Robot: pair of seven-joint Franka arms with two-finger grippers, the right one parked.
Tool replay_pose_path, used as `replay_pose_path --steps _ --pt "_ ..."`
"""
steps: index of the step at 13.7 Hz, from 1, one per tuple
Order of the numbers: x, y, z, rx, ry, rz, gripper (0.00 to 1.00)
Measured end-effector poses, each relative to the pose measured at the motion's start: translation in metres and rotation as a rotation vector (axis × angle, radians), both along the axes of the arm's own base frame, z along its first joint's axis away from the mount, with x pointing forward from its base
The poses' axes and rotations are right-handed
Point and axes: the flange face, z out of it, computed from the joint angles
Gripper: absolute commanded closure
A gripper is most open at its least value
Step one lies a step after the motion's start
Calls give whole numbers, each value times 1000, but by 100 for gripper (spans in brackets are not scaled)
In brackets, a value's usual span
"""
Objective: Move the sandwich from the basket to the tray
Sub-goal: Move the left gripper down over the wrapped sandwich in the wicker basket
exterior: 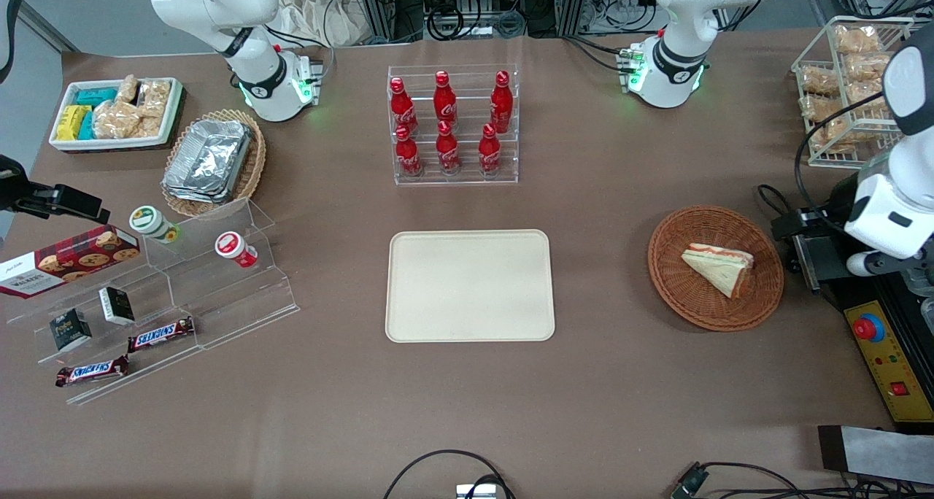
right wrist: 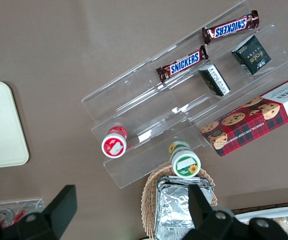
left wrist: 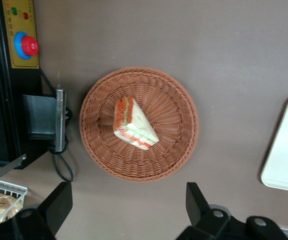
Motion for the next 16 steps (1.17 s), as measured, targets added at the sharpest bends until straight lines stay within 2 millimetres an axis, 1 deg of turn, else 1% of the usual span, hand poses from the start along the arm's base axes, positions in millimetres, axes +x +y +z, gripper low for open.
replay_pose_path --steps 2,6,8,10,12,15,16 --pt "2 15 -6 -2 10 18 0" --pt "8 18 -27 6 43 90 0" --pt "13 21 -45 24 69 212 0" --pt "14 24 -64 47 94 350 0" --pt "14 28 -85 60 98 423 0" --pt "11 45 -133 57 51 464 0" --pt "9 47 -148 54 36 467 0"
